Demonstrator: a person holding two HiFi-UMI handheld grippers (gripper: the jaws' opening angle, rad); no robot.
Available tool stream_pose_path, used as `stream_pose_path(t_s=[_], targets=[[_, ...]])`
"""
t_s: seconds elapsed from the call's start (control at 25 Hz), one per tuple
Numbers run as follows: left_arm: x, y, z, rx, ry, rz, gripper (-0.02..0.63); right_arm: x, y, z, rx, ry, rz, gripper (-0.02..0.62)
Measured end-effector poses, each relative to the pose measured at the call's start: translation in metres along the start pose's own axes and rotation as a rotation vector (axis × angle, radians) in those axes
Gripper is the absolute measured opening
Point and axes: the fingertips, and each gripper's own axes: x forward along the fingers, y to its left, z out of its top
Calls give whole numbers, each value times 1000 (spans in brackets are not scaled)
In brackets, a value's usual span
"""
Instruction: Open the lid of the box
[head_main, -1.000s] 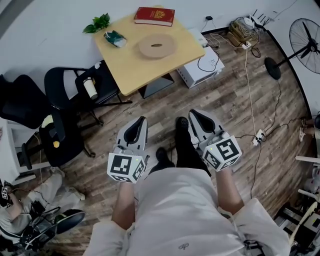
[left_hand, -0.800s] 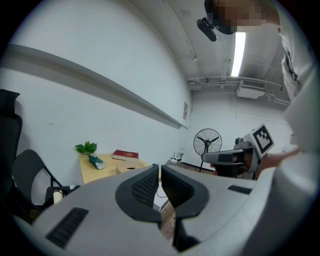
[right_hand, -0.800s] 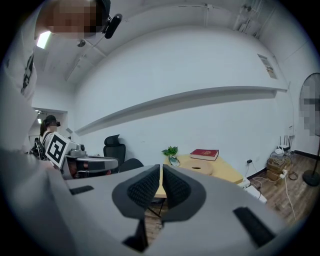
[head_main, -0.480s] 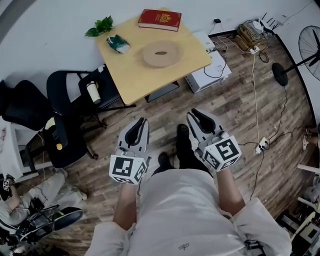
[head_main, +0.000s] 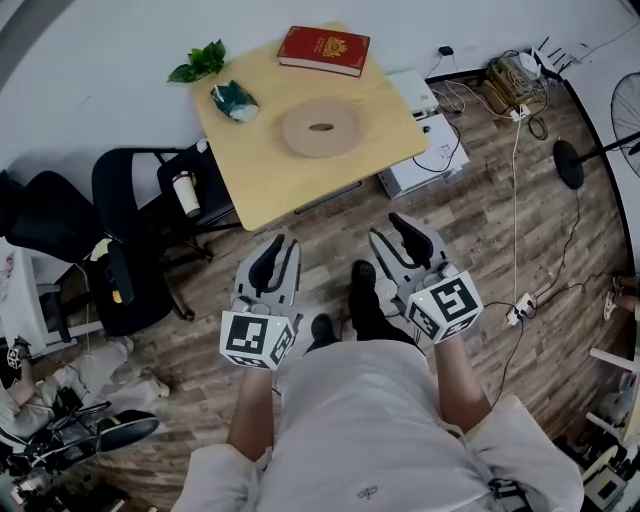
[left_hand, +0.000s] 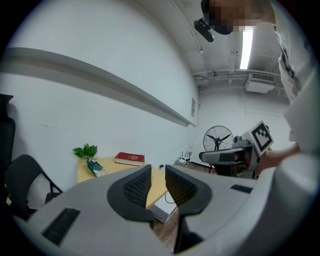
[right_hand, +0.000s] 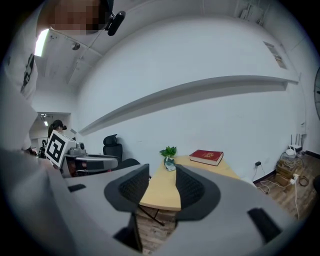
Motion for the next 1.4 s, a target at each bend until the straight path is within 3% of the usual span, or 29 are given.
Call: stream_pose_path(t_s=[0.48, 0.68, 0.92, 1.4], targets=[[51, -9, 3, -4, 35, 77, 139, 23, -51, 4, -12, 23, 104, 206], [69, -12, 6, -64, -17, 138, 158, 24, -75, -2, -25, 47, 131, 221], [85, -12, 1, -46, 3, 185, 169, 32, -102, -9, -37, 66, 158, 230], [77, -3, -3, -43, 19, 258, 173, 45, -105, -11, -57, 81, 200, 230]])
